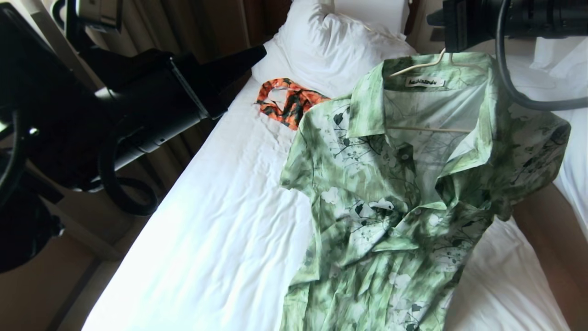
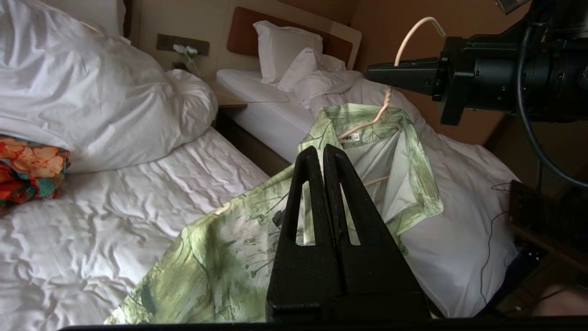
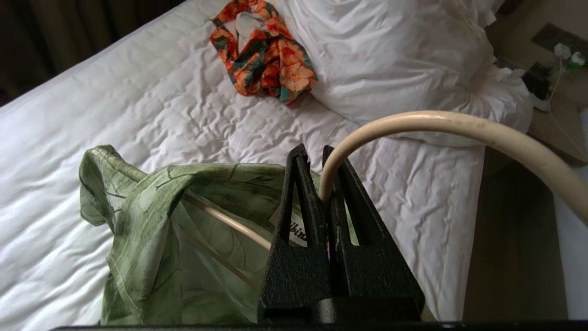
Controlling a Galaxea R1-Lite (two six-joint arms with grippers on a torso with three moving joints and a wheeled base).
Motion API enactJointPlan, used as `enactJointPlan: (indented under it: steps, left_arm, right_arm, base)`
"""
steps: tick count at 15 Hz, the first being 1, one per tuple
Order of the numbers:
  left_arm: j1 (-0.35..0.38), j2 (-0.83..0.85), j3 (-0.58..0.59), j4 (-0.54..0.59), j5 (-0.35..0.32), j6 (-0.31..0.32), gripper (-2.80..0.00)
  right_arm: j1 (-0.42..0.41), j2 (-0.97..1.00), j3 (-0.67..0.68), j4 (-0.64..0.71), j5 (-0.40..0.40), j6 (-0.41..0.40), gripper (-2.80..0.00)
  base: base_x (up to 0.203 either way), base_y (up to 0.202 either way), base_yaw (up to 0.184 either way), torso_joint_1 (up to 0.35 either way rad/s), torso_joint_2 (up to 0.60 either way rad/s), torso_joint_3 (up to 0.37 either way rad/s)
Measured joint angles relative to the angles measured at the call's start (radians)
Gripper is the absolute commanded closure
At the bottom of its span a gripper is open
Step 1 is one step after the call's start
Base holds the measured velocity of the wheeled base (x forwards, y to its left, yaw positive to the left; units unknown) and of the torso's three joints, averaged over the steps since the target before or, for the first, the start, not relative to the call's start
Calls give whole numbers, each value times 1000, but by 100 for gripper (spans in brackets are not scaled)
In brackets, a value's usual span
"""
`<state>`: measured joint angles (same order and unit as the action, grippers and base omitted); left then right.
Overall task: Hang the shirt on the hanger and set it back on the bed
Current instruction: Take the clothes hanger out of the clothes
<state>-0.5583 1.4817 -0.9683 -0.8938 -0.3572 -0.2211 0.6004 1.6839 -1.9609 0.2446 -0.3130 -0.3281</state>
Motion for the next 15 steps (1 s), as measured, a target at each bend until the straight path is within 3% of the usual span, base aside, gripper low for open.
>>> enactJointPlan:
  steps: [8,15]
  left_arm:
    - [-2,0,3,-1,-3,-1,0]
    - [0,-1,3,-1,-3,-1,0]
  right_arm:
    - [5,9,1,-107,3,-42,0]
    - [5,11,1,-141,15,-44,0]
  base:
    - [0,0,0,223,-591,-371]
    - [0,0,0,162,-379,-220]
